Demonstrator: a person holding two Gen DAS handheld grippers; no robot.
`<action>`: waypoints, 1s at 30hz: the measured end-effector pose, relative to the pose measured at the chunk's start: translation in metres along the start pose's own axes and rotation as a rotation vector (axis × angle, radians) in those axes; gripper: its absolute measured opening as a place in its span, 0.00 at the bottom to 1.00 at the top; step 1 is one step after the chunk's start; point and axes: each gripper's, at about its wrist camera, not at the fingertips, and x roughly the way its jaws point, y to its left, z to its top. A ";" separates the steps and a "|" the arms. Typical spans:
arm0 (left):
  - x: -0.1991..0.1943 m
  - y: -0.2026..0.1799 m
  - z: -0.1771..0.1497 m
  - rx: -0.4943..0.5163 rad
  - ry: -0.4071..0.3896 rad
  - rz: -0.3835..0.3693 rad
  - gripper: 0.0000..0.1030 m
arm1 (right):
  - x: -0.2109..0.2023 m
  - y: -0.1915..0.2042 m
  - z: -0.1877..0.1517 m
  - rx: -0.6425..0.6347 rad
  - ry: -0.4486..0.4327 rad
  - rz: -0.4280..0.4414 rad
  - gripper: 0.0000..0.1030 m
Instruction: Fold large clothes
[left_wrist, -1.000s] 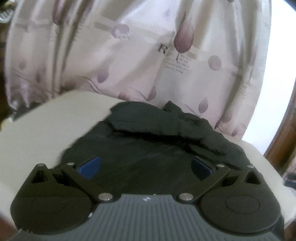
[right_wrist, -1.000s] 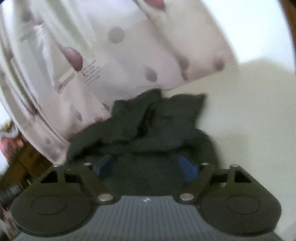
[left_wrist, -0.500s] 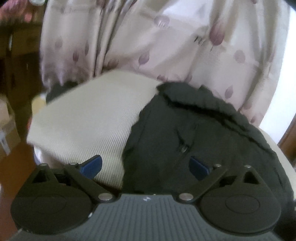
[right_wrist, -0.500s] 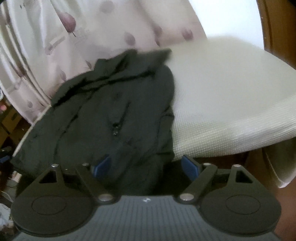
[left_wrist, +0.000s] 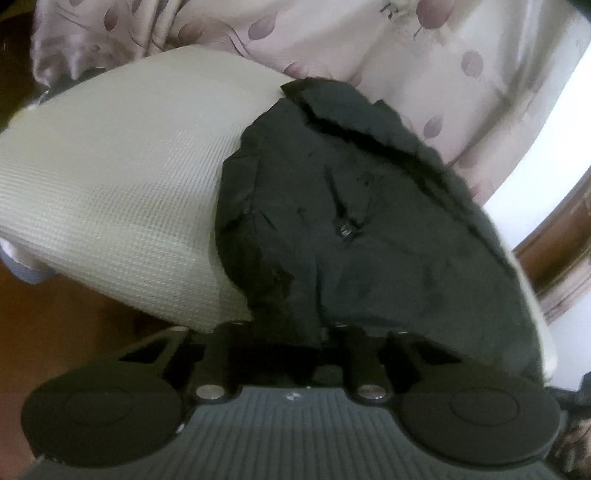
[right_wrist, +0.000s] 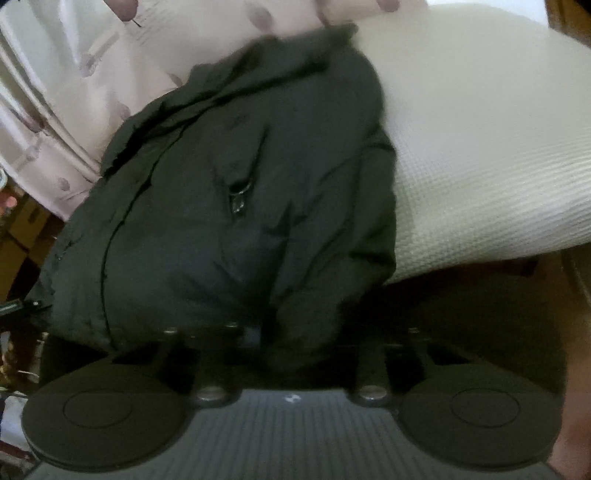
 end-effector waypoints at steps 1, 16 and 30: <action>-0.004 -0.002 0.000 -0.010 -0.017 -0.002 0.13 | -0.001 -0.006 0.003 0.038 -0.003 0.030 0.14; -0.123 -0.060 -0.024 -0.051 -0.260 -0.147 0.11 | -0.100 -0.007 -0.018 0.300 -0.200 0.420 0.09; -0.148 -0.109 0.072 -0.059 -0.478 -0.217 0.11 | -0.125 -0.011 0.115 0.322 -0.324 0.527 0.10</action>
